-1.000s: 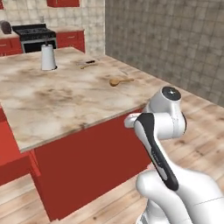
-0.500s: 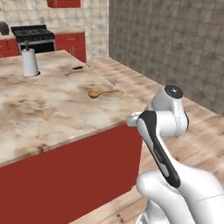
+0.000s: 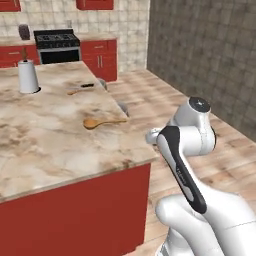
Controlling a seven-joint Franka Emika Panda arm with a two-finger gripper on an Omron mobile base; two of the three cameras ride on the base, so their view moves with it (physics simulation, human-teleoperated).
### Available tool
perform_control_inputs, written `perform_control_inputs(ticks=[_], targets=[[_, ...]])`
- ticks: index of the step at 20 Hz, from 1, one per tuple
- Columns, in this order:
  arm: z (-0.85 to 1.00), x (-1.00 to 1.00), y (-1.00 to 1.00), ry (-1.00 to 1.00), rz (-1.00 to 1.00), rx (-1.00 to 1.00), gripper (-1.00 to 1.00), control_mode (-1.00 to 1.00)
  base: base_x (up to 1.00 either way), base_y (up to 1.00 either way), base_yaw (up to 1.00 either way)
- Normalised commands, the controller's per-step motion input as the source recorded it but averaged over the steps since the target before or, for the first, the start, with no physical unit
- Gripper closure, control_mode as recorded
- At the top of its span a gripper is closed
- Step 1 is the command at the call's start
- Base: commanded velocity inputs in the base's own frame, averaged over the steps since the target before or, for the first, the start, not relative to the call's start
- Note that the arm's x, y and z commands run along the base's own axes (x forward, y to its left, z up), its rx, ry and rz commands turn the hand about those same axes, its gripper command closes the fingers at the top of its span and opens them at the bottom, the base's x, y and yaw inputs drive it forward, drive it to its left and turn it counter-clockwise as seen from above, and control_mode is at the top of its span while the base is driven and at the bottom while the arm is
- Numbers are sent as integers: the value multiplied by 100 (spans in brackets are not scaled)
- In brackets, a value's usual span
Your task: Pick up the metallic utensils from the counter and place them in the open drawer. Make sure not to pick up any wooden utensils.
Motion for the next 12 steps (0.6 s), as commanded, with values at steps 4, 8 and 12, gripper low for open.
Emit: perform_control_inputs(ticks=[4,8,12], targets=[[0,0,0,0,0,0,-100,100,12,-100,18],[0,0,0,0,0,0,-100,100,22,-100,12],[0,0,0,0,0,0,-100,100,74,-100,29]])
